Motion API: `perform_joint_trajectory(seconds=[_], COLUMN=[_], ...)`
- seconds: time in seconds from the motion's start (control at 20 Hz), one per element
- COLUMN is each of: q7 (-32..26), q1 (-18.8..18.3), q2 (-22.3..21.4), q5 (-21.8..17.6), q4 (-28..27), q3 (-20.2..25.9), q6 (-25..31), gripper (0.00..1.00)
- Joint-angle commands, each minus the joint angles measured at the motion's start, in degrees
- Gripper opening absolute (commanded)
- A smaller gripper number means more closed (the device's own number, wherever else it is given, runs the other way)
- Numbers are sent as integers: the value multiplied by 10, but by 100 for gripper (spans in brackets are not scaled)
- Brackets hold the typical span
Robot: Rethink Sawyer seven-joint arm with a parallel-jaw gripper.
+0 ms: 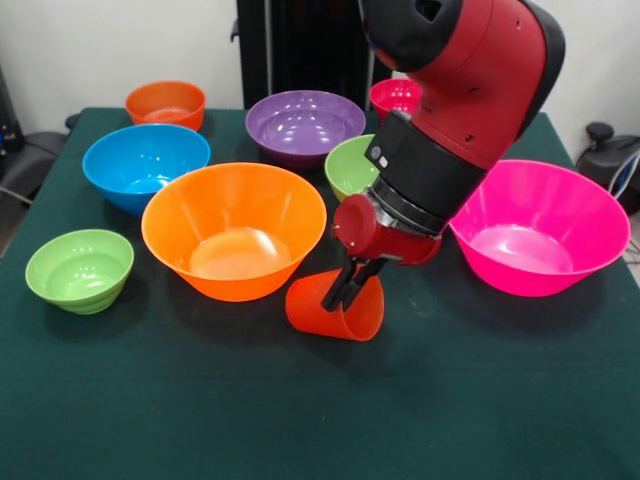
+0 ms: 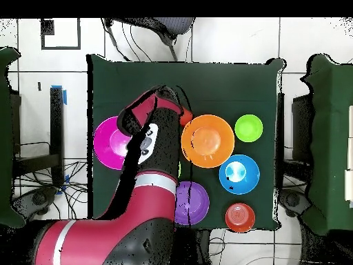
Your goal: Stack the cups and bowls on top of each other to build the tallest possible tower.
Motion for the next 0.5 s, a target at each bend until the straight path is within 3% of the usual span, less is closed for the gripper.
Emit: perform_joint_trajectory(seconds=[0.05, 0.2, 0.5], q7=[-90, -95, -131], q1=[-14, -21, -70], q2=[1, -2, -19], q5=[-18, -14, 19], q4=[-11, -6, 7], q3=[74, 82, 142], q6=[-6, -3, 9], gripper=[0, 0, 0])
